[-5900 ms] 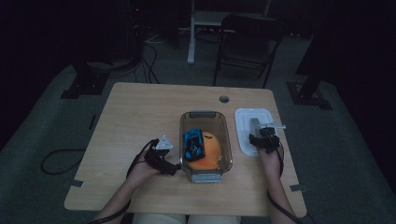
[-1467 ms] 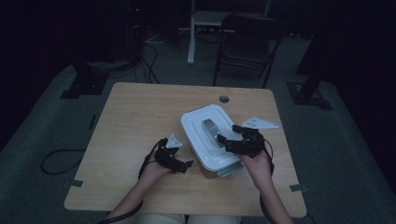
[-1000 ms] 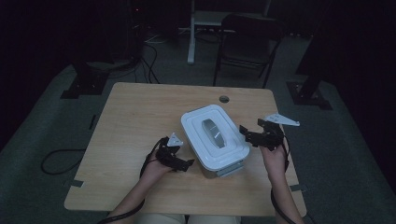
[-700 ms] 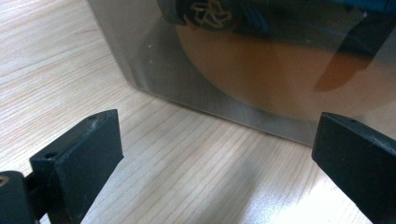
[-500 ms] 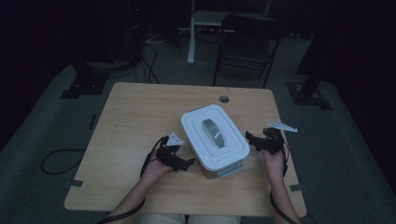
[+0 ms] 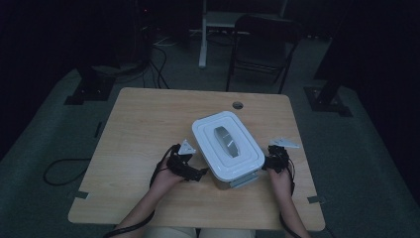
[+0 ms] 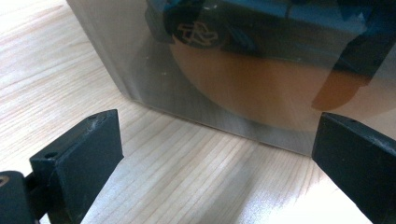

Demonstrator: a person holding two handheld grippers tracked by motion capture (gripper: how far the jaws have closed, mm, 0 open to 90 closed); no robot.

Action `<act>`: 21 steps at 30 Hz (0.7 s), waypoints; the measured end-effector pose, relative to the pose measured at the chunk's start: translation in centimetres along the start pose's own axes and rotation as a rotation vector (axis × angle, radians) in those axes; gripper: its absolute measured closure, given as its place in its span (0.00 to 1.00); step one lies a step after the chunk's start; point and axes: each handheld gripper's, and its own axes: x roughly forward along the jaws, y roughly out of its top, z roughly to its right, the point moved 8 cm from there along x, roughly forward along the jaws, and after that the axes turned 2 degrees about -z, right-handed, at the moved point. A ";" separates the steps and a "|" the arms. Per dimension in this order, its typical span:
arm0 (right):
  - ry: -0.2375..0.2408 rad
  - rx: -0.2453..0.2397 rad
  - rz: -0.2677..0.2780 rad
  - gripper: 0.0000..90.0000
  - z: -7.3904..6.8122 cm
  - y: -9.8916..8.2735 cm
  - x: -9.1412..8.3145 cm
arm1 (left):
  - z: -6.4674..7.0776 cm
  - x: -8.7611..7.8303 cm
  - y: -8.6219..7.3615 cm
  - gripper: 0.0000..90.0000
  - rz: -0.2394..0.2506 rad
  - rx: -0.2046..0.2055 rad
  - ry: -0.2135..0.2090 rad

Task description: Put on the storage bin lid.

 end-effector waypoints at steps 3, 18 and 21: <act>-0.029 0.000 0.011 0.17 -0.2 -0.1 -0.3 | -0.1 -0.2 0.0 0.03 -0.002 0.006 0.004; 0.056 -0.005 -0.012 0.17 -3.9 -1.7 -1.0 | -1.9 -1.8 -1.1 0.03 -0.027 0.012 0.057; 0.072 -0.010 -0.013 0.18 -4.8 -1.9 -1.1 | -2.4 -2.2 -1.4 0.03 -0.029 0.007 0.067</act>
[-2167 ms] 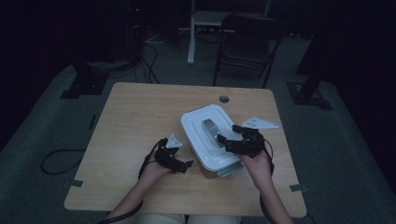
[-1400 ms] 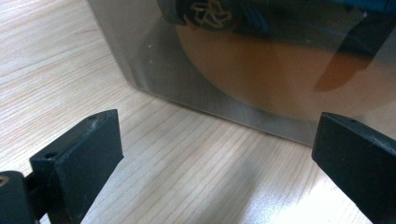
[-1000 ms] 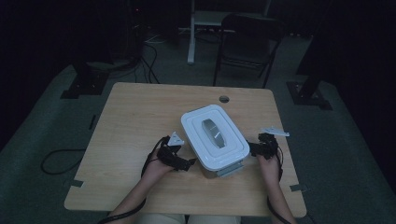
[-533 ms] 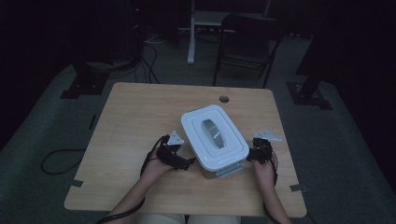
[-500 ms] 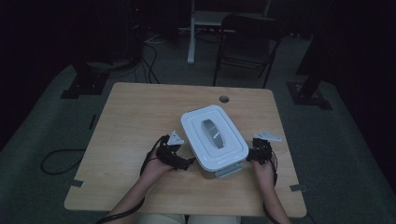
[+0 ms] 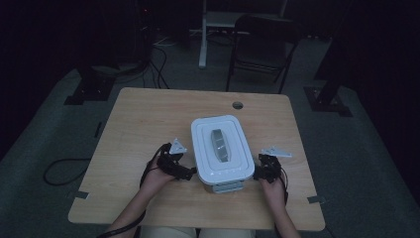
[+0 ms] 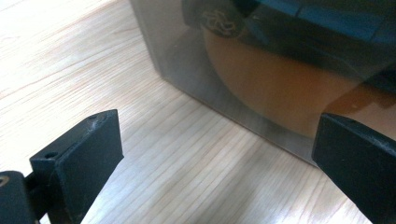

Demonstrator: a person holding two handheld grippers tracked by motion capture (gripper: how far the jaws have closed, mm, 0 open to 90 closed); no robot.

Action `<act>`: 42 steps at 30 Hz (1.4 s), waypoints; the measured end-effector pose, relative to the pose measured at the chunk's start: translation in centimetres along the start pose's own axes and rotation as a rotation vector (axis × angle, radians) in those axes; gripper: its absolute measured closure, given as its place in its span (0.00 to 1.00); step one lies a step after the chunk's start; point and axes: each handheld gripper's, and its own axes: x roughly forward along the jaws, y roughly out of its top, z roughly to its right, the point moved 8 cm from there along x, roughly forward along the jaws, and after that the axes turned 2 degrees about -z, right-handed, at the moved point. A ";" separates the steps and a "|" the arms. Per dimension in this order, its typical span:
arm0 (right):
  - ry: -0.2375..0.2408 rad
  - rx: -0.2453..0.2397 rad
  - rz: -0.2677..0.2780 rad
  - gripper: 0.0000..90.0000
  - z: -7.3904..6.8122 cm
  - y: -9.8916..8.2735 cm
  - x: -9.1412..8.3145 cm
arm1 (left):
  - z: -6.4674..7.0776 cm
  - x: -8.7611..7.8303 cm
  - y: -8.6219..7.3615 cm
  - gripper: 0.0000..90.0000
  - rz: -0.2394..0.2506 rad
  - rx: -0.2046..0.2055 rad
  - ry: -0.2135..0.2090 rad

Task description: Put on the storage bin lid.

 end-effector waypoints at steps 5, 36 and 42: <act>-0.026 -0.030 0.000 0.19 -1.2 -0.4 -0.3 | -0.7 -0.5 -0.3 0.03 0.002 -0.006 0.011; -0.086 -0.023 0.133 0.14 1.0 2.3 -1.1 | -3.0 -2.6 0.5 0.03 0.138 -0.057 0.114; -0.089 -0.039 0.139 0.14 1.4 2.1 -1.6 | -4.0 -3.5 -0.4 0.03 0.127 -0.085 0.125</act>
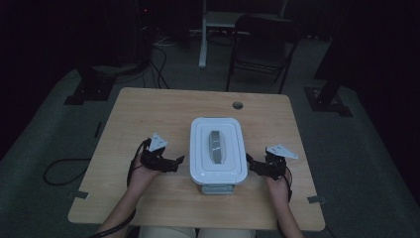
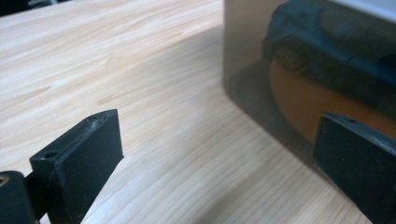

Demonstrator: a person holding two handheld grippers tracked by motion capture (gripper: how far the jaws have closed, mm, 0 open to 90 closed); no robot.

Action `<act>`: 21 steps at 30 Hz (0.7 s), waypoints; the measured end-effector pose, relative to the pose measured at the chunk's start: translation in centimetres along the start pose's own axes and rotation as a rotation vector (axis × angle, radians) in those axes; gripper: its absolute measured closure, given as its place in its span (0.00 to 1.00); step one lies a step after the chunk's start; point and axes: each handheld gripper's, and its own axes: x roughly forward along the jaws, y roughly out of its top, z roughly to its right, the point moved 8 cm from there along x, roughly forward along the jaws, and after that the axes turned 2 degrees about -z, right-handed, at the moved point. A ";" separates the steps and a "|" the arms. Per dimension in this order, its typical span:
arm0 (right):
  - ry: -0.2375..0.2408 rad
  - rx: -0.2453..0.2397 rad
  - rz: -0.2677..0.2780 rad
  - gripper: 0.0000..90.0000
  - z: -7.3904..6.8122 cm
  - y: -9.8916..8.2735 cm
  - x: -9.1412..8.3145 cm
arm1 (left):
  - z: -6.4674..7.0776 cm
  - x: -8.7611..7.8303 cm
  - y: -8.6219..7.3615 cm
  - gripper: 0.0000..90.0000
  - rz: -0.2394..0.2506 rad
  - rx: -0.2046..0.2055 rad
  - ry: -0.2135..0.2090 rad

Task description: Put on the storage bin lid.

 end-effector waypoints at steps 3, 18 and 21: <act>-0.020 -0.014 -0.005 0.14 0.3 -0.2 -0.2 | -0.6 -0.4 -0.7 0.03 -0.014 -0.013 0.007; -0.029 -0.006 -0.014 0.15 1.6 -1.4 -1.7 | -3.6 -2.7 -3.3 0.03 -0.041 -0.066 0.072; -0.040 -0.009 -0.022 0.15 2.0 -1.7 -1.9 | -4.0 -3.1 -3.7 0.03 -0.044 -0.072 0.078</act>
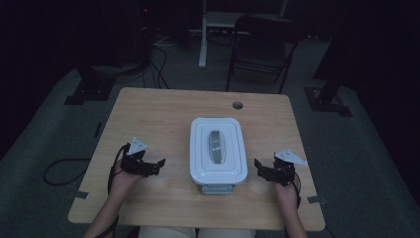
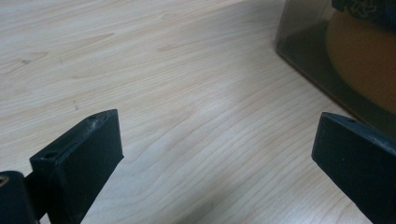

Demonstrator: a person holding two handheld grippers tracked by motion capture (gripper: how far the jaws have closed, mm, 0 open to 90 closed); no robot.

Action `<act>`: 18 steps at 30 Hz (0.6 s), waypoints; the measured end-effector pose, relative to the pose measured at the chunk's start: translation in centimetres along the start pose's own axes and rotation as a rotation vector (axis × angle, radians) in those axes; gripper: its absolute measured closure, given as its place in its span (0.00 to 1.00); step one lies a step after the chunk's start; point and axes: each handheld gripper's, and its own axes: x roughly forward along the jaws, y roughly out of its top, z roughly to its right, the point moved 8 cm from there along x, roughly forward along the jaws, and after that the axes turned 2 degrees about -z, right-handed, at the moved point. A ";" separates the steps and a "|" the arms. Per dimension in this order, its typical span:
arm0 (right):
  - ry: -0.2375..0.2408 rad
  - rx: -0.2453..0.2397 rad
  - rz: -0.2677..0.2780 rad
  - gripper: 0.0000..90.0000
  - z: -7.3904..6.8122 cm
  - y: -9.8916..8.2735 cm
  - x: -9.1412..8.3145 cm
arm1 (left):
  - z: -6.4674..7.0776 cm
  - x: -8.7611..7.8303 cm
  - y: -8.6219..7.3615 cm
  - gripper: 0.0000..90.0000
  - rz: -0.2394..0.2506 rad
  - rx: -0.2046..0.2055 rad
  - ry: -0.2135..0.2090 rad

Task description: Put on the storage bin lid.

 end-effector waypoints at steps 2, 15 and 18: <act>-0.007 -0.006 -0.001 0.15 0.2 -0.2 -0.2 | -0.2 -0.1 -0.3 0.03 -0.003 -0.008 -0.001; -0.070 0.005 -0.004 0.15 2.2 -1.5 -1.9 | -2.7 -1.3 -2.8 0.03 -0.046 -0.043 0.049; -0.082 0.010 -0.014 0.15 2.7 -2.0 -2.1 | -3.4 -1.9 -3.4 0.03 -0.053 -0.053 0.070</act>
